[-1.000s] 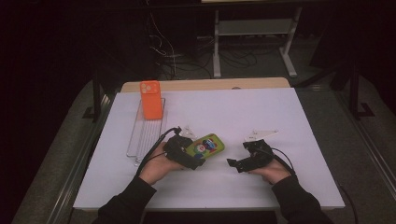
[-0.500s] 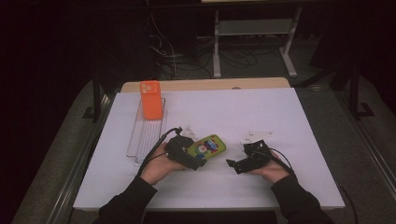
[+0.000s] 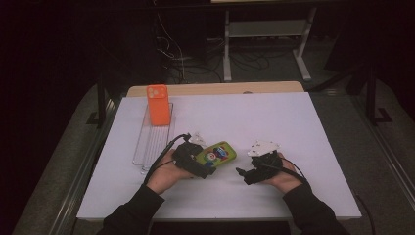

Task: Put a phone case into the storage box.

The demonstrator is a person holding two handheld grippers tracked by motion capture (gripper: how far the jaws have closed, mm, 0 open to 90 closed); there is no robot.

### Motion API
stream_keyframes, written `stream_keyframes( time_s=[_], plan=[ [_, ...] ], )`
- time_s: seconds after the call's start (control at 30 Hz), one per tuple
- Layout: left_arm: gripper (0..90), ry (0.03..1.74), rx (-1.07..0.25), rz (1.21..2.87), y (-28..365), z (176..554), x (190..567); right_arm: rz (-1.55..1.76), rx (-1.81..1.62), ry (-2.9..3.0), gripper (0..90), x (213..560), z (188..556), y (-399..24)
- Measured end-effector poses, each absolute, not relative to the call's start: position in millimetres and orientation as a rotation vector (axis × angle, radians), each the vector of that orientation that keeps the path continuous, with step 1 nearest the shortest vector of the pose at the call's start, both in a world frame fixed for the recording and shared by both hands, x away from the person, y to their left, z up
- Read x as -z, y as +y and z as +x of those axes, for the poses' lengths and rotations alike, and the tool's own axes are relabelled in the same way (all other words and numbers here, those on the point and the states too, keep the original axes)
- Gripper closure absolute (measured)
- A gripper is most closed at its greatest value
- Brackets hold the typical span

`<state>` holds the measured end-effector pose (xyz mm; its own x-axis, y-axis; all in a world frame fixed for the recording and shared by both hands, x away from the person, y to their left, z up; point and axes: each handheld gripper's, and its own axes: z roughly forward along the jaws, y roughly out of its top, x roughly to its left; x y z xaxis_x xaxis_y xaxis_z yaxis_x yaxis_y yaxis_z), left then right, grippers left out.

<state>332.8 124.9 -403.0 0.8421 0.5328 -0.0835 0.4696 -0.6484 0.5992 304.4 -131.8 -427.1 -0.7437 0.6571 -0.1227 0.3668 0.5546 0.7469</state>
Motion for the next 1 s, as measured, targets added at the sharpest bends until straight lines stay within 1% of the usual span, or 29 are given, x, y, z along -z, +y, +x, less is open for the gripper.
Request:
stream_keyframes(
  time_s=[0.67, 0.87, 1.0],
  plan=[
    [14.7, 0.708, -0.143, 2.409, 125, 333, 404, 0.542, -0.861, 2.328, 5.6, 427, 296, -120],
    [14.7, 0.726, -0.144, 2.394, 124, 332, 404, 0.458, -0.808, 2.299, 5.6, 429, 293, -117],
    [14.7, 0.703, -0.144, 2.42, 125, 333, 403, 0.403, -0.762, 2.276, 5.6, 429, 291, -115]
  ],
)
